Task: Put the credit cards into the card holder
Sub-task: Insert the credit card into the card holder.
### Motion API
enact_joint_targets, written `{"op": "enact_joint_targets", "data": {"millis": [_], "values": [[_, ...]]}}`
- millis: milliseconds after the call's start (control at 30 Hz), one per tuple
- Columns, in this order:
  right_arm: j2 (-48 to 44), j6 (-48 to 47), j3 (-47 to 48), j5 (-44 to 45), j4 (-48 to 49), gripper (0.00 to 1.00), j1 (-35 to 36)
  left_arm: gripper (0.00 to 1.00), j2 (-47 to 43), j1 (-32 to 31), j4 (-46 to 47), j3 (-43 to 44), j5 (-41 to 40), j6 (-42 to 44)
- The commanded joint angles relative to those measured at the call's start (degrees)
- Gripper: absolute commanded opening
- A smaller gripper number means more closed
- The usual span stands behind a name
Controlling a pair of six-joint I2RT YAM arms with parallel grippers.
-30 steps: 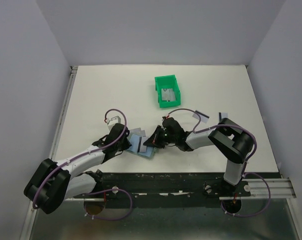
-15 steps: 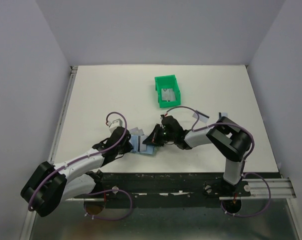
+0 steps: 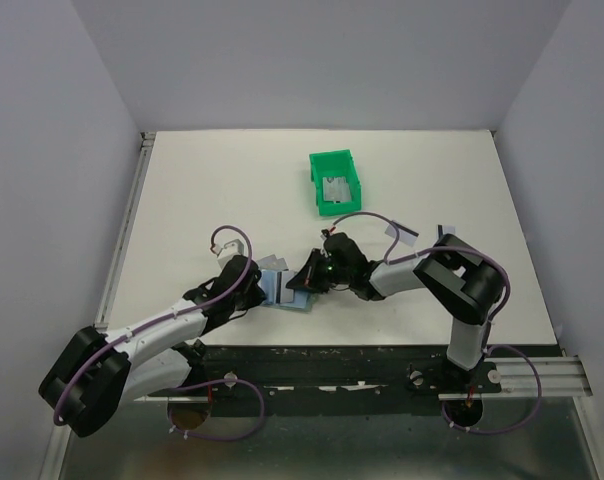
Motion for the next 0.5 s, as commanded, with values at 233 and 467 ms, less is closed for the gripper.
{"op": "enact_joint_targets", "data": {"millis": [233,467], "values": [[-1.8,-2.7,-3.3,4.4,-5.0,0.01,-1.2,0.0,-0.2,-0.6,-6.5,-2.2,0.7,-0.3],[-0.6,-2.9,-1.8,3.6,-4.9,0.0,-1.2,0.0,0.0,-0.7,-6.5,-2.0,0.7,-0.1]]}}
